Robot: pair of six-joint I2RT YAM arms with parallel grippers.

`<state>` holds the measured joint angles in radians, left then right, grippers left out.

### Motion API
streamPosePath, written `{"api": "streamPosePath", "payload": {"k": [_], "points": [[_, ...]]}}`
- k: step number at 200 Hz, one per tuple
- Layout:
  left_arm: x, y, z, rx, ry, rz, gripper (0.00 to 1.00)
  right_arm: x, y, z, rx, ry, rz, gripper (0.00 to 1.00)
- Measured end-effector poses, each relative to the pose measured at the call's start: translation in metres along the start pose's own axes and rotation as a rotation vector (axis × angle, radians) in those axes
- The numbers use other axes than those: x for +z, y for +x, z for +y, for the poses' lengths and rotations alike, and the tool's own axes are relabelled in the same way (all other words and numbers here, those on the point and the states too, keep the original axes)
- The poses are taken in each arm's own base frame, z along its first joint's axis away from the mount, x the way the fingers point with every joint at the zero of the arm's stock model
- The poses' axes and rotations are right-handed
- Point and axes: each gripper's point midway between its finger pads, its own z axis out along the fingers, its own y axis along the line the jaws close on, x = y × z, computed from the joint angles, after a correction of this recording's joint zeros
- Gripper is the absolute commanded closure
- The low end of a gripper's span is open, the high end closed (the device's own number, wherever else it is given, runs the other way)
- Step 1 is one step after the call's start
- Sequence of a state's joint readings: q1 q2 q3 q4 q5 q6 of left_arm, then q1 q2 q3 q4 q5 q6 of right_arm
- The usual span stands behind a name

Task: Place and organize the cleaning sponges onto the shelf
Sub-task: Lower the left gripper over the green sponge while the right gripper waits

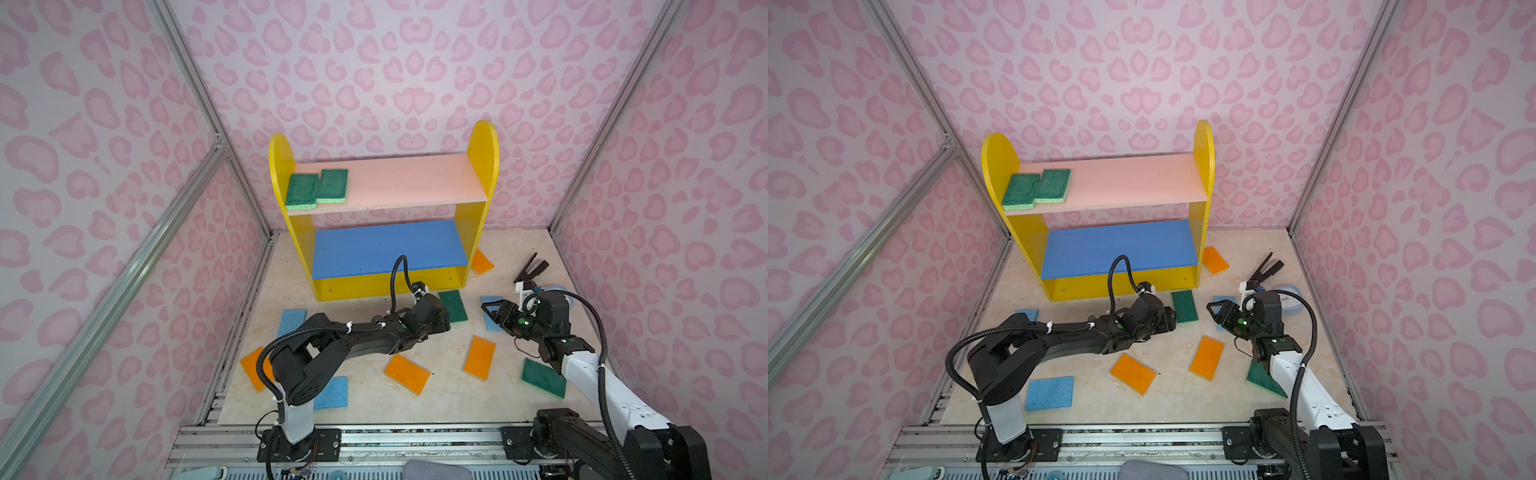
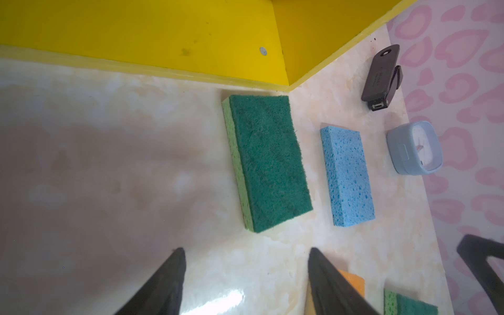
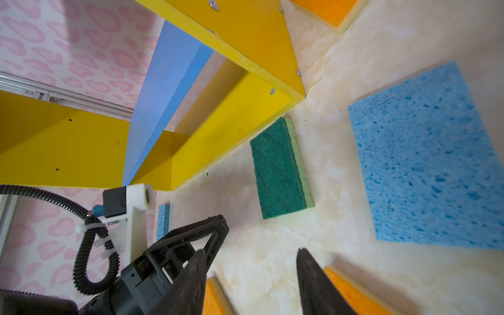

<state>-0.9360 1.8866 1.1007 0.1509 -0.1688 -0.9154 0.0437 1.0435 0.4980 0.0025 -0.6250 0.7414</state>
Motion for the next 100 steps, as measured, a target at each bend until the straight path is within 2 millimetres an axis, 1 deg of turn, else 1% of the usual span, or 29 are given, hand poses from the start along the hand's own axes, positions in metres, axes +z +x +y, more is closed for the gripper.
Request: {"api": "streamPosePath", "payload": {"k": [31,69,83,100], "points": [[0.022,0.000,-0.008,0.005,-0.001,0.009,0.36,0.002,0.001,-0.002,0.004,-0.001,0.007,0.45],[0.044,0.001,-0.015,0.023,-0.007,0.022,0.38,0.004,0.001,-0.002,0.003,-0.006,0.012,0.45],[0.051,0.001,-0.017,0.023,-0.006,0.024,0.41,0.004,0.001,-0.001,0.000,-0.007,0.011,0.45],[0.058,0.003,-0.013,0.025,-0.015,0.031,0.46,0.003,0.001,-0.001,-0.005,-0.007,0.012,0.45]]}}
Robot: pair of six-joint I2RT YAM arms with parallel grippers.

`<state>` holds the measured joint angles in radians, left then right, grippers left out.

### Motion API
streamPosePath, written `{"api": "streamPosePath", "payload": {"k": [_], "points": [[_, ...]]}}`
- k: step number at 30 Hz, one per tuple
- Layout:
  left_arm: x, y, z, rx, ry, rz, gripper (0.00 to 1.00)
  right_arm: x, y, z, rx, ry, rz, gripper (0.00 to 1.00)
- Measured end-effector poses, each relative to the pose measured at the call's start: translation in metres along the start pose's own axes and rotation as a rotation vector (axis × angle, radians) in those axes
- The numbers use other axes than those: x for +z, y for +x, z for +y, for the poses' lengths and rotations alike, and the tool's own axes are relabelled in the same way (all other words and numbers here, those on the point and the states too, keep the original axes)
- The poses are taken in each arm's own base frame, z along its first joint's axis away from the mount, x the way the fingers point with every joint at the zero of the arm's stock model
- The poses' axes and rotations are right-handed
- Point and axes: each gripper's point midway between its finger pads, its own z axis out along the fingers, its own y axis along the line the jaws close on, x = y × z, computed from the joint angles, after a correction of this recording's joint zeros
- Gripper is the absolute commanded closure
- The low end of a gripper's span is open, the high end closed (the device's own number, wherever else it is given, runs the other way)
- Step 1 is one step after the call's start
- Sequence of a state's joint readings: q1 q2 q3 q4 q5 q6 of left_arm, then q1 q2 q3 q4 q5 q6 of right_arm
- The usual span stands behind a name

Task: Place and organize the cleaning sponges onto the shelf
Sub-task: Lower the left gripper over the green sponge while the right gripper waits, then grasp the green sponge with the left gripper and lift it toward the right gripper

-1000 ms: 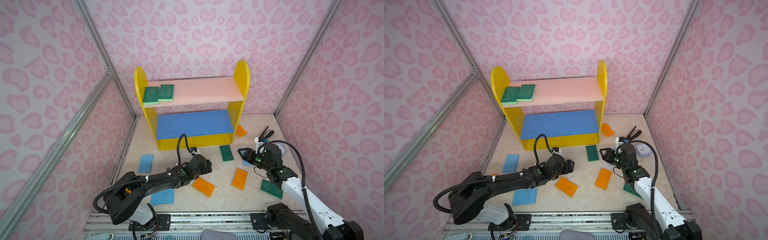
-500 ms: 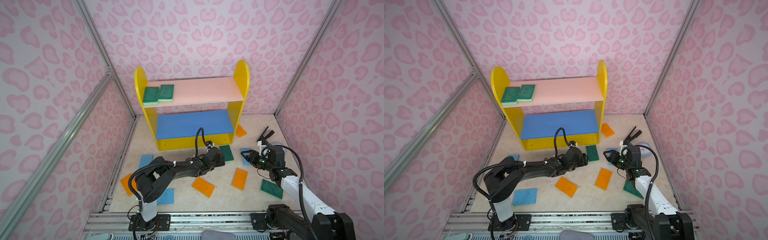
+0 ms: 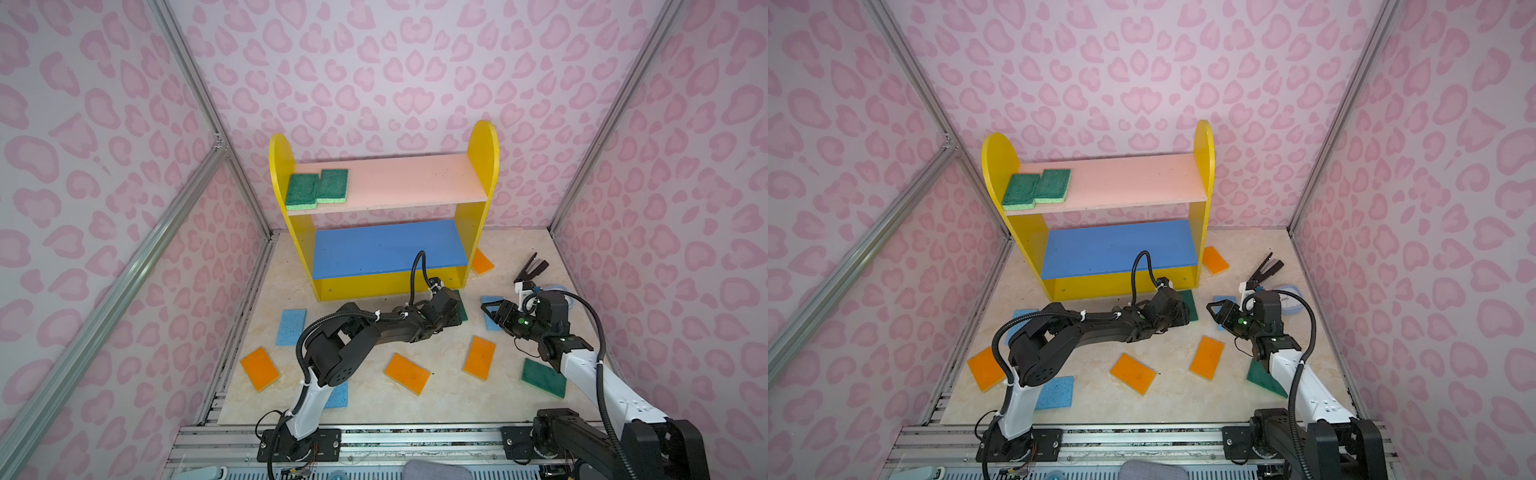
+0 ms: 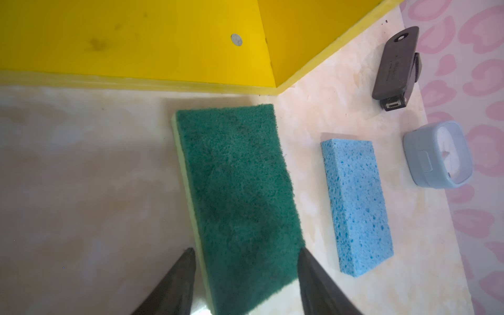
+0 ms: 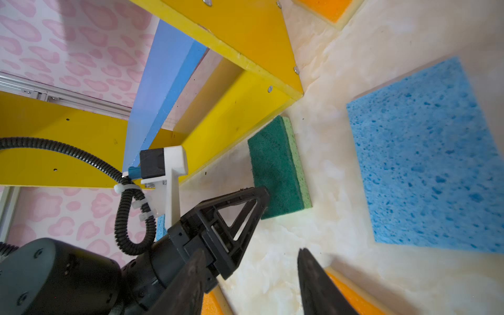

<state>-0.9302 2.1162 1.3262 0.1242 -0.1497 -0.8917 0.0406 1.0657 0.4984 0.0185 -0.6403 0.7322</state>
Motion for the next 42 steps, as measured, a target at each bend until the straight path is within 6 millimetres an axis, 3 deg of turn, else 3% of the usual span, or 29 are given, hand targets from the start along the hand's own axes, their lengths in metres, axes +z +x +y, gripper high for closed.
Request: {"api": "streamPosePath", "payload": {"k": [8,15,22,30,37,42], "points": [[0.012,0.002,0.006,-0.011,0.002,0.000,0.62,0.000,0.000,-0.001,-0.005,0.009,0.006,0.45],[0.015,0.000,0.006,-0.027,0.007,-0.006,0.94,-0.002,0.001,-0.002,-0.012,0.027,0.012,0.44],[-0.002,0.002,0.008,-0.026,0.014,0.008,0.96,-0.008,0.001,0.004,-0.029,0.017,0.003,0.42],[-0.055,-0.012,0.002,-0.029,0.058,-0.031,0.96,-0.016,0.013,0.021,-0.070,-0.018,0.019,0.40],[-0.124,-0.025,0.001,-0.030,0.121,-0.107,0.96,-0.011,0.049,0.058,-0.152,-0.098,0.106,0.39],[-0.166,-0.031,0.018,-0.050,0.146,-0.158,0.96,0.000,0.069,0.091,-0.177,-0.157,0.159,0.49]]}}
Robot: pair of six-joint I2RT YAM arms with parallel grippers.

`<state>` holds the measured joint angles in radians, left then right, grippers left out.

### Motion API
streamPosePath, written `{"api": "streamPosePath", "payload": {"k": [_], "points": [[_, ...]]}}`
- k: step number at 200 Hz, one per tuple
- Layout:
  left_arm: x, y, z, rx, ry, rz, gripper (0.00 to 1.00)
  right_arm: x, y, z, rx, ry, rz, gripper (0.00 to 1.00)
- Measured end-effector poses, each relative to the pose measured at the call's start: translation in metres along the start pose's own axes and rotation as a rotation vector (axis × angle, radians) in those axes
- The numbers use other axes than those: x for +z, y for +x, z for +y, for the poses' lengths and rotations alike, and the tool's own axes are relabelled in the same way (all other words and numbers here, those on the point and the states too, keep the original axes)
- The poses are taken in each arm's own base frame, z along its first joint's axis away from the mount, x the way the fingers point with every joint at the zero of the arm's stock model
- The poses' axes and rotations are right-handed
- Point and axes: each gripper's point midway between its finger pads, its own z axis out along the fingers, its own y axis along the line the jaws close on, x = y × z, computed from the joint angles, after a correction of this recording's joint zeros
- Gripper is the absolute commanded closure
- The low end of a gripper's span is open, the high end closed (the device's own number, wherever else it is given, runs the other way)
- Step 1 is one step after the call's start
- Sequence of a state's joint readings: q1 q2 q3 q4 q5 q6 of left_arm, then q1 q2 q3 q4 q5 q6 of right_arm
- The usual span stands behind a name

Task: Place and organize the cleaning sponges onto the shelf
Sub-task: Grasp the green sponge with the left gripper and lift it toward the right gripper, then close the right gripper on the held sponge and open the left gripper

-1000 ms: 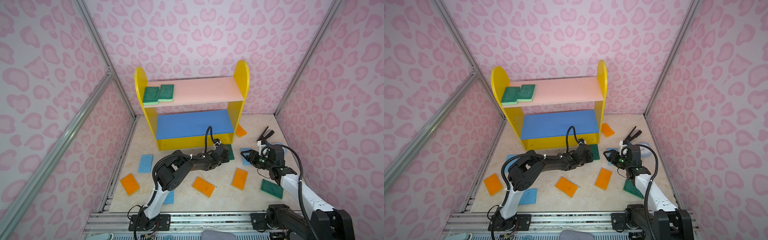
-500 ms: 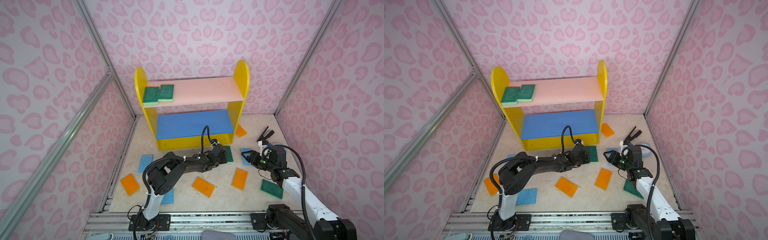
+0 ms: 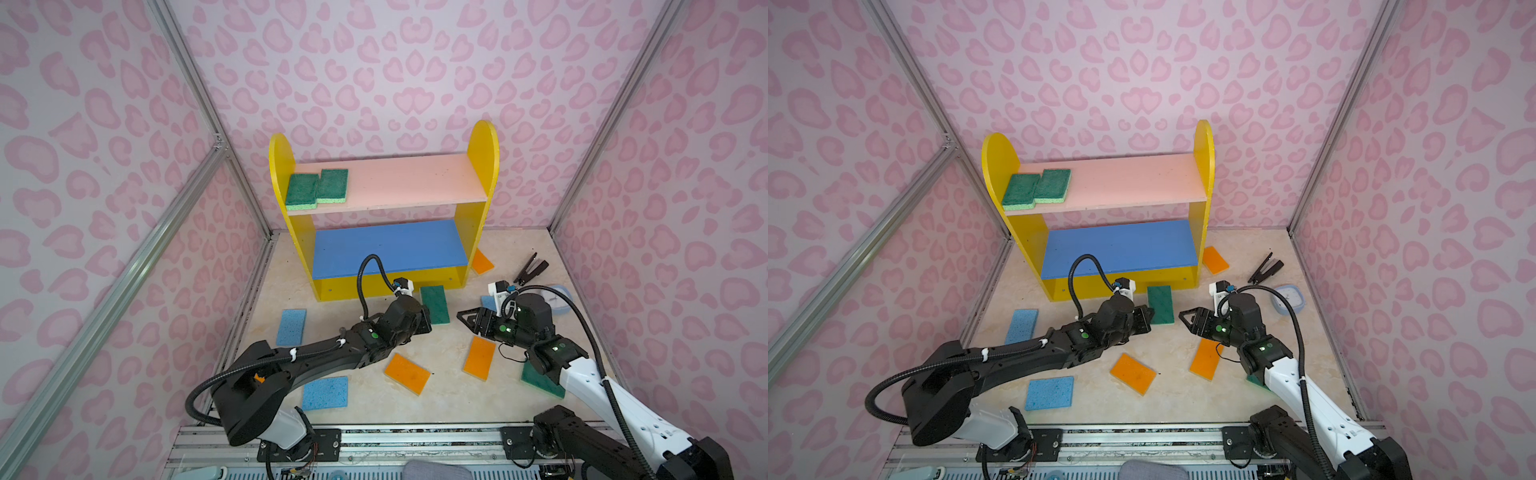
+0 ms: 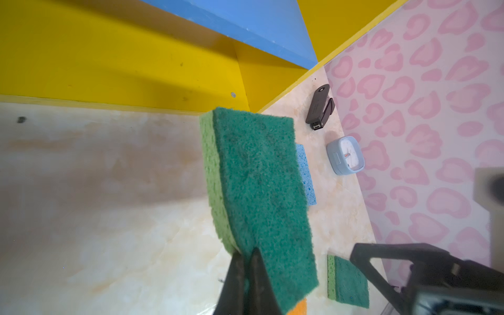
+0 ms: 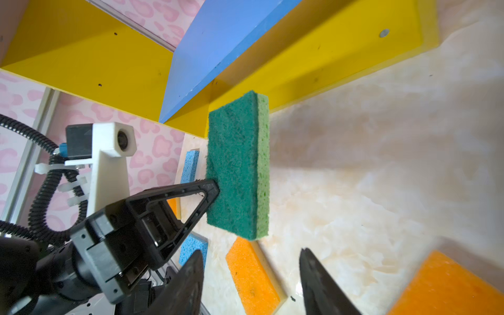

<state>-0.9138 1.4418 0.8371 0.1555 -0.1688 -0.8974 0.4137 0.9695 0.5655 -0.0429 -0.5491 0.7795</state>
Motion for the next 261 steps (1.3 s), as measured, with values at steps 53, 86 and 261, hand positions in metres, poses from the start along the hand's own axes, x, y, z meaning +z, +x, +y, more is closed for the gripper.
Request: {"api": "streamPosePath", "payload": {"k": [53,86,261], "points": [[-0.064,-0.039,0.035,-0.094,0.011,-0.126,0.96,0.039,0.019,0.067,-0.081,-0.109,0.098,0.46],[-0.091,-0.052,0.041,-0.121,0.036,-0.179,0.96,0.063,0.026,0.087,-0.100,-0.130,0.132,0.45],[-0.102,-0.041,0.059,-0.165,0.016,-0.154,0.96,0.093,0.048,0.101,-0.119,-0.173,0.211,0.67]]}}
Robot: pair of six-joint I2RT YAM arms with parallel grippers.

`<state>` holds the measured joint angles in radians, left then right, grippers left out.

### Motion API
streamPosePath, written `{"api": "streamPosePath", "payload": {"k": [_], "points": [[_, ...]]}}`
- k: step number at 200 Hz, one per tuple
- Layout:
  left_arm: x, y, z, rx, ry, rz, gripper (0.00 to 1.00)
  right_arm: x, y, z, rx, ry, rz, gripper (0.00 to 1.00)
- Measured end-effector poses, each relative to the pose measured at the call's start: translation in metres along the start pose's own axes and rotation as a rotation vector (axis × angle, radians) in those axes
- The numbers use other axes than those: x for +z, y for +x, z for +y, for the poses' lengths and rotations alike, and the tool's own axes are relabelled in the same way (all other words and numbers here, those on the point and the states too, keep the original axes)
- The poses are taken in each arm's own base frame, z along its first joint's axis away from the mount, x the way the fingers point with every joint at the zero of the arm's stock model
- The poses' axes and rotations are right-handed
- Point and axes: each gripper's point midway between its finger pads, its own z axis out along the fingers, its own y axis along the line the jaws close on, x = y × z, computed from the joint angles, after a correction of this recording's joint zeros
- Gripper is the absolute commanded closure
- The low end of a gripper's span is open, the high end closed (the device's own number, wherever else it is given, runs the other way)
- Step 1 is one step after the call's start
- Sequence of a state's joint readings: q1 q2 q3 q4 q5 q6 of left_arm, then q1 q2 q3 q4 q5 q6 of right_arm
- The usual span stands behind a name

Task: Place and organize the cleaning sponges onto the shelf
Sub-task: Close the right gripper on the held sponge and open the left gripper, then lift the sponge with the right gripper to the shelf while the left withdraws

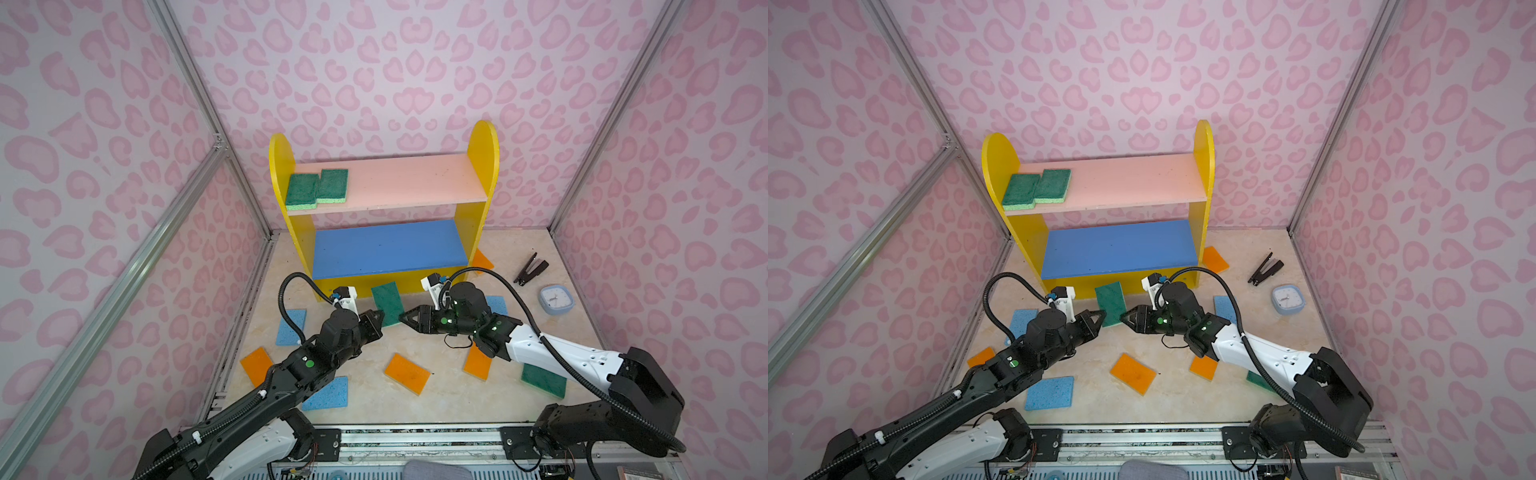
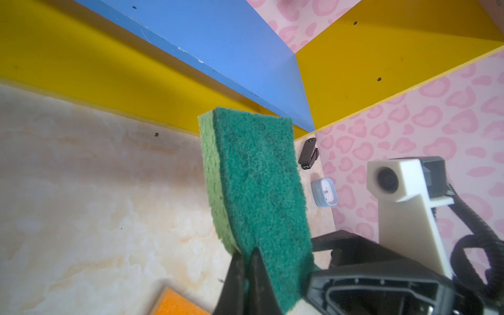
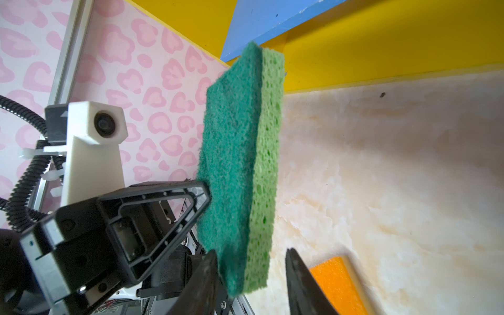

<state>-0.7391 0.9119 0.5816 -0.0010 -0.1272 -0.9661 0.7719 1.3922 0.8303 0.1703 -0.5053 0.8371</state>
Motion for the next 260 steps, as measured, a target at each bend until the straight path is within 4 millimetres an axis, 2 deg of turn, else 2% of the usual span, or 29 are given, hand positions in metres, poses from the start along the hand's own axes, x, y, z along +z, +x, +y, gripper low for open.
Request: {"api": "streamPosePath", "payload": {"k": [44,51,57,65,74,78,85,103,145,185,207,260], "points": [[-0.001,-0.001,0.000,-0.001,0.001,-0.003,0.96,0.001,-0.002,0.003,0.007,-0.010,-0.006,0.92],[-0.001,-0.001,-0.001,-0.001,0.003,-0.003,0.92,0.001,-0.002,0.003,0.011,-0.012,-0.005,0.95],[-0.002,-0.001,-0.001,-0.002,0.004,-0.005,0.83,0.001,-0.003,0.004,0.010,-0.014,-0.007,0.96],[-0.003,-0.002,-0.002,-0.002,0.008,-0.007,0.61,0.000,-0.004,0.006,0.008,-0.017,-0.008,0.98],[-0.006,-0.004,-0.003,-0.003,0.015,-0.011,0.41,-0.001,-0.005,0.008,0.005,-0.021,-0.013,0.99],[-0.008,-0.005,-0.004,-0.004,0.021,-0.015,0.29,-0.002,-0.005,0.008,0.005,-0.022,-0.015,0.99],[-0.010,-0.006,-0.006,-0.004,0.029,-0.021,0.01,-0.004,-0.007,0.010,0.002,-0.023,-0.021,1.00],[-0.017,-0.011,-0.008,0.008,0.036,-0.038,0.02,-0.010,-0.012,0.017,-0.010,-0.028,-0.037,1.00],[-0.037,-0.018,0.004,0.046,-0.015,-0.081,0.02,-0.032,-0.030,0.044,-0.079,-0.030,-0.083,1.00],[-0.051,-0.006,0.044,0.071,-0.093,-0.102,0.02,-0.053,-0.048,0.065,-0.147,-0.017,-0.132,1.00],[-0.052,0.000,0.059,0.079,-0.136,-0.094,0.02,-0.063,-0.066,0.080,-0.186,-0.009,-0.164,1.00],[-0.048,0.001,0.071,0.100,-0.190,-0.090,0.02,-0.082,-0.113,0.131,-0.288,-0.032,-0.239,1.00]]}}
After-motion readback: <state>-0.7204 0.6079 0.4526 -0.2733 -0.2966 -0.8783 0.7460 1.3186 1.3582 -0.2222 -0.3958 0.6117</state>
